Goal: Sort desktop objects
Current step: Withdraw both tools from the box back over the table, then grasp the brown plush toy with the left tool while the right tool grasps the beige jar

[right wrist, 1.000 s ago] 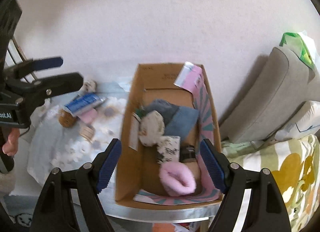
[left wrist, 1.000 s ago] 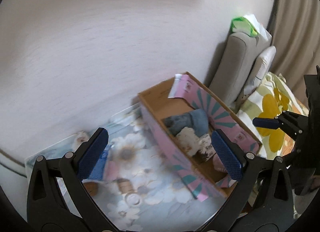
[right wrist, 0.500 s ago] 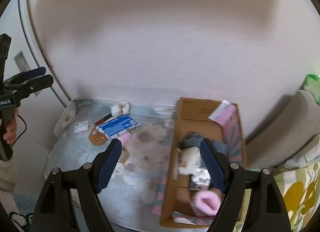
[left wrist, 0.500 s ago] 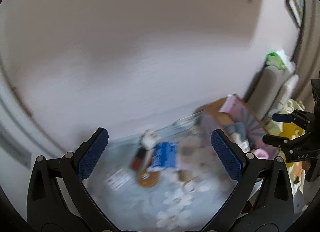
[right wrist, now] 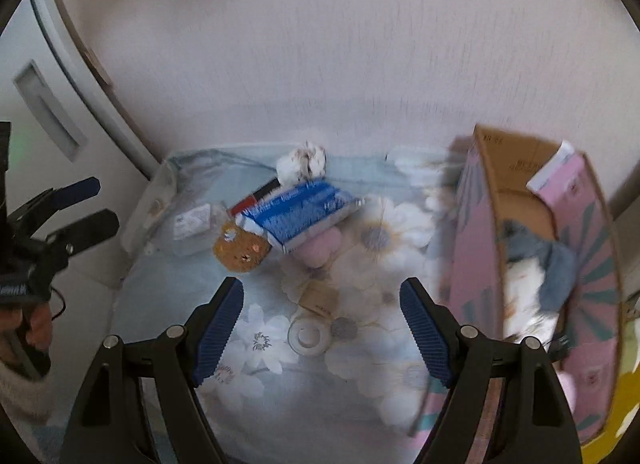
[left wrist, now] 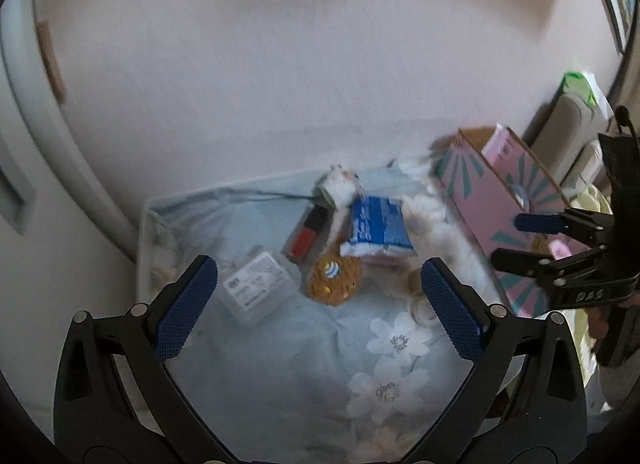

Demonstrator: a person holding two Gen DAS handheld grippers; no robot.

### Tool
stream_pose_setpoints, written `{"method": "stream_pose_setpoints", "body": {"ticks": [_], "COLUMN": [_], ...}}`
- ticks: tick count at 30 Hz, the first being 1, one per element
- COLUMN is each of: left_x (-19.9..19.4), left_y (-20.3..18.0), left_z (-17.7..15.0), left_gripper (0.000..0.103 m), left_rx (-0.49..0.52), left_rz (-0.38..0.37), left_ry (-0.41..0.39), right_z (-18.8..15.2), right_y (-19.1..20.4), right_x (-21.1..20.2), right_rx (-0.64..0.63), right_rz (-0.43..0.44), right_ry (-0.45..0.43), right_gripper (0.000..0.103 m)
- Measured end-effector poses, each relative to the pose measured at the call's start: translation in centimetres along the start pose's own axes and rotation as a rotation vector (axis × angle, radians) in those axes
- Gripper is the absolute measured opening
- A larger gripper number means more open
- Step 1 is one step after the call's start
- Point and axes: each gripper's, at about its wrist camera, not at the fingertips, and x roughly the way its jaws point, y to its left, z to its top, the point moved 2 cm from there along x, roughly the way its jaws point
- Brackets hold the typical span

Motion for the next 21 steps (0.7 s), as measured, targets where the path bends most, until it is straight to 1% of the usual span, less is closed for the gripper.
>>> {"method": "stream_pose_setpoints", "body": {"ticks": [2,4,6,9,13,14,15,16,20,21], "left_x": [2.2,5.0,7.6,10.1,12.5,12.9,13.3,13.7,14.8,15.2], "left_y": [-0.5,-0.7,-0.7,-0.6,-1.3,-1.5,-1.6,-1.7,-2.2,-2.4], "left_z": [-1.2,-2.3,-3.2,-3.6,-3.6,-3.7,-3.8,-4.0,-4.1,-4.1], "left_gripper": [0.096,0.084,0.078,0.076,0.076,0.075,0.072,0.067,0.060,0.058], "left_rx": [0.028,0.044,0.044,0.043,0.101,0.114,0.125,0.136,0.165,0.171], "left_rz": [-0.019,-0.039,-0.047,-0.065,-0.092,-0.092,-0.094,-0.100,-0.125,-0.129], "left_ry": [-0.003,0.019,0.045,0.042,0.038,0.041,0.044,0.049,0.057,0.063], "right_z": [-1.1,-2.0,-2.9,-3.6,-3.9,-4.0,-4.0,-4.1,-3.9,-3.9], "right_y": [0.1,0.0,-0.2,-0.1,-0.1,-0.1,-0.1,-0.1,0.0,0.1], "right_x": [1.8,3.4,5.1,6.6,7.7,7.9,8.2,8.4,8.9,9.1], "right_rx": [0.025,0.042,0.054,0.049,0.053,0.052,0.051,0.050,0.052,0.050], "right_rz": [-0.020,-0.037,-0.046,-0.078,-0.099,-0.100,-0.103,-0.105,-0.110,-0.114], "right_ry": [0.007,0.011,0.004,-0.011,-0.036,-0.035,-0.038,-0.040,-0.057,-0.057], "right_gripper": [0.077,0.077,0.077,0.077,0.077,0.075,0.071,0.071,0.069,0.063]}}
